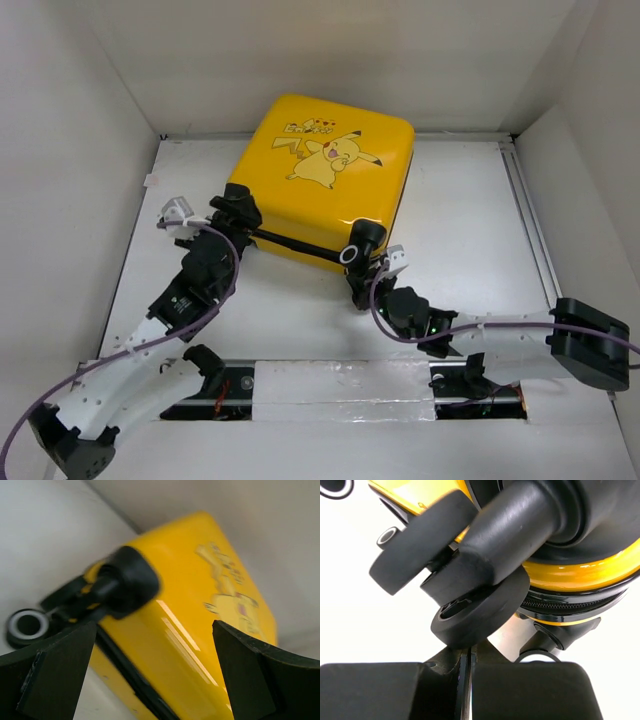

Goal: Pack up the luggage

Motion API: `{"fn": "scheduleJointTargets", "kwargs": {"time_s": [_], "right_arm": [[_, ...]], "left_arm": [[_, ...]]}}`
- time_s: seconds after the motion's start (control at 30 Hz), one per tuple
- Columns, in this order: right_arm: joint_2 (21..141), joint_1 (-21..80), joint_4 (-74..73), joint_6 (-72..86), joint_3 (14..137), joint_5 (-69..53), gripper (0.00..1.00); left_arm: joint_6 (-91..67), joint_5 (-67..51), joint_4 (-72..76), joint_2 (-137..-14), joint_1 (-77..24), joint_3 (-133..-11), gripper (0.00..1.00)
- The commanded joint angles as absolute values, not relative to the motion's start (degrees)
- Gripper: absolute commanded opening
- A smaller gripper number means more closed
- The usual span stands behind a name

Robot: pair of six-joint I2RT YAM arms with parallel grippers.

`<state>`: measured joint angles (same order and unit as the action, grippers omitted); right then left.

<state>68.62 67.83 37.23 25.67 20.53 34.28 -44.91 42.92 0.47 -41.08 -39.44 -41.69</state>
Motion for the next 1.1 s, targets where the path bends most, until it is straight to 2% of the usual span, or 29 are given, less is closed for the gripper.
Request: {"fn": "scheduleJointTargets", "kwargs": {"time_s": [0.0,0.17,0.3,0.43,0.67,0.73,0.87,0.9,0.93,1.0,1.03,1.07], "right_arm": [[65.74,69.26,37.62,26.81,23.20,24.18,0.00],[65.74,69.26,37.00,27.33,23.73,21.36,0.00],[66.27,69.26,37.00,27.86,23.73,20.65,0.00],[65.04,69.26,36.48,27.86,23.12,20.65,0.00],[66.97,69.26,36.47,27.86,23.64,18.99,0.00],[66.97,69.26,36.47,27.86,23.64,18.98,0.00],[64.70,69.26,36.47,27.86,23.64,19.51,0.00],[63.99,69.26,35.08,27.34,23.64,20.03,0.00],[63.29,69.26,34.46,27.33,23.64,20.04,0.00],[61.36,69.26,32.88,26.72,23.64,20.57,0.00],[60.74,68.65,32.35,26.72,23.64,20.57,0.00],[60.12,68.64,31.82,26.72,23.64,20.57,0.00]], "left_arm": [[-54.39,50.02,-5.98,-41.14,-34.56,-36.75,0.99],[-55.29,45.54,2.36,-39.29,-24.19,-32.09,0.99],[-52.66,35.88,5.80,-45.95,-16.89,-34.79,0.99],[-49.22,33.84,5.80,-53.60,-16.26,-38.14,0.99],[-43.16,27.61,14.05,-58.52,-16.26,-38.49,0.98],[-42.28,25.06,16.07,-59.67,-16.26,-38.50,0.95],[-41.75,19.08,22.84,-60.73,-16.26,-37.35,0.51],[-40.88,18.46,22.85,-61.52,-16.26,-37.35,0.35],[-40.87,17.85,23.46,-62.31,-16.26,-37.35,0.26],[-39.56,16.53,23.47,-62.31,-16.26,-37.88,0.13],[-39.55,16.52,24.16,-62.31,-16.26,-37.88,0.00],[-40.16,16.52,24.17,-62.31,-16.26,-37.88,0.00]]}}
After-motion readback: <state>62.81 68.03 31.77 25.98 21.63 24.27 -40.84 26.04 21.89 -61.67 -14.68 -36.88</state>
